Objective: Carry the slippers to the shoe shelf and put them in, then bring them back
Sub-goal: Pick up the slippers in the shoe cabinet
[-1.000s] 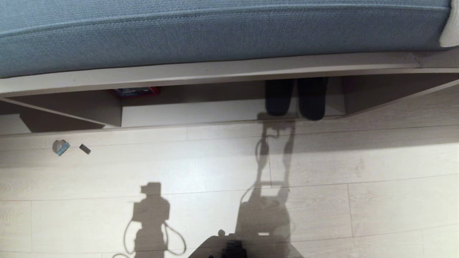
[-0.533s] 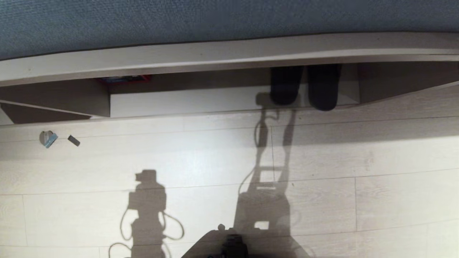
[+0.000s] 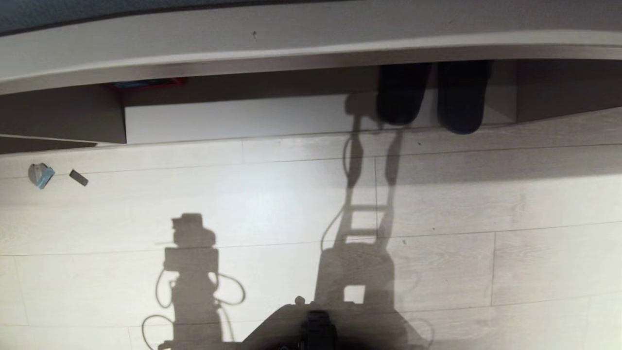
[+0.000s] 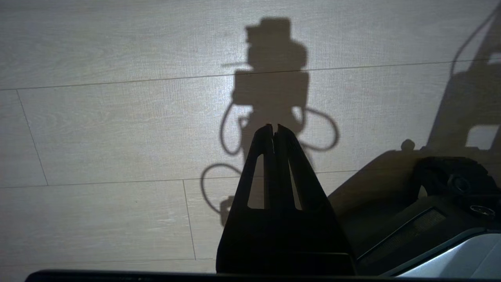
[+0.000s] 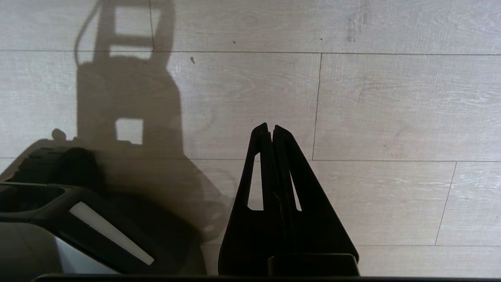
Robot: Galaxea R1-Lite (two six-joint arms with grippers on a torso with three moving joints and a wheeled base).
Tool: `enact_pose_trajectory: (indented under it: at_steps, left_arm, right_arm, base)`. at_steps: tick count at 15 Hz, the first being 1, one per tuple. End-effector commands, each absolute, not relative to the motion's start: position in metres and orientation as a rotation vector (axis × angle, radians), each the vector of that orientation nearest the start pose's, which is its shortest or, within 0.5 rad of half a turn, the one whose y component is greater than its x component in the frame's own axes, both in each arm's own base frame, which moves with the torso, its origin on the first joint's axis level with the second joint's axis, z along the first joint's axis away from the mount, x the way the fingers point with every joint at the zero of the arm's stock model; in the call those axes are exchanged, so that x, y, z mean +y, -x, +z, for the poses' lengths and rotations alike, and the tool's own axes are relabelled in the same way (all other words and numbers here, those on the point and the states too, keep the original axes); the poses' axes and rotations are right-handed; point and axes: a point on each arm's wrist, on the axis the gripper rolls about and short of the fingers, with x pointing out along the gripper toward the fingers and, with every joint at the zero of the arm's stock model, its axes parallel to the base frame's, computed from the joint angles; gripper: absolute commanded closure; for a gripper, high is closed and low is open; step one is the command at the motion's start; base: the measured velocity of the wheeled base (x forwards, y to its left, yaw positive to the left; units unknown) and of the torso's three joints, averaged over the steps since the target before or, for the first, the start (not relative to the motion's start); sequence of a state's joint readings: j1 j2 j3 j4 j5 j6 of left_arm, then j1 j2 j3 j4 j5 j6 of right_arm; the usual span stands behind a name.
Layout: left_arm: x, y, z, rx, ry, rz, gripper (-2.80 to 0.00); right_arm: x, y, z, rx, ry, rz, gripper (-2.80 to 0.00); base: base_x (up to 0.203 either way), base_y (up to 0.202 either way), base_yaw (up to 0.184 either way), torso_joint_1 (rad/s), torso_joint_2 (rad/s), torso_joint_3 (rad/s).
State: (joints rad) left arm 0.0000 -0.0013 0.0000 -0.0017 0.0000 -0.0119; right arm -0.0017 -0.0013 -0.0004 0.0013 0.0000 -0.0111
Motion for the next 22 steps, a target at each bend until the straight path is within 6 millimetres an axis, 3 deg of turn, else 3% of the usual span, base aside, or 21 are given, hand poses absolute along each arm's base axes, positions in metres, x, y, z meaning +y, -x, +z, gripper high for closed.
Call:
enact_pose_trajectory:
  at_steps: [1, 4, 6, 9, 12, 13, 15, 17, 22]
  left_arm:
    - [0.0, 0.023, 0.076, -0.002, 0.009, 0.0, 0.0]
    - [0.0, 0.023, 0.076, -0.002, 0.006, 0.0, 0.0]
    - [0.0, 0.023, 0.076, -0.003, 0.006, 0.0, 0.0]
    - [0.0, 0.023, 0.076, -0.003, 0.006, 0.0, 0.0]
    - [0.0, 0.023, 0.076, -0.003, 0.006, 0.0, 0.0]
    - [0.0, 0.023, 0.076, -0.003, 0.006, 0.0, 0.0]
    - [0.0, 0.023, 0.076, -0.003, 0.006, 0.0, 0.0]
    - [0.0, 0.023, 0.076, -0.003, 0.006, 0.0, 0.0]
    - [0.0, 0.023, 0.076, -0.003, 0.006, 0.0, 0.0]
  right_arm:
    - [0.0, 0.024, 0.08, -0.016, 0.013, 0.004, 0.0]
    - [0.001, 0.027, 0.118, -0.033, 0.01, 0.049, 0.0]
    - [0.002, 0.006, 0.154, 0.029, 0.003, 0.082, 0.0]
    - [0.003, -0.057, 0.205, 0.077, -0.003, 0.123, 0.0]
    - [0.006, -0.146, 0.241, 0.047, 0.017, 0.2, 0.0]
    - [0.006, -0.173, 0.25, 0.022, 0.036, 0.219, -2.8]
    - [0.011, -0.218, 0.271, -0.061, 0.084, 0.256, -2.8]
    - [0.024, -0.249, 0.283, -0.136, 0.111, 0.302, -2.8]
    - [0.057, -0.28, 0.287, -0.327, 0.101, 0.297, -2.8]
  base:
    - [0.0, 0.0, 0.0, 0.003, 0.01, -0.198]
    - [0.0, 0.0, 0.0, 0.001, 0.0, -0.073]
    - [0.0, 0.0, 0.0, 0.0, 0.0, 0.0]
    - [0.0, 0.0, 0.0, 0.0, 0.0, 0.0]
    - [0.0, 0.0, 0.0, 0.0, 0.0, 0.0]
    - [0.0, 0.0, 0.0, 0.0, 0.0, 0.0]
    - [0.0, 0.0, 0.0, 0.0, 0.0, 0.0]
    - [0.0, 0.0, 0.0, 0.0, 0.0, 0.0]
    - [0.0, 0.0, 0.0, 0.0, 0.0, 0.0]
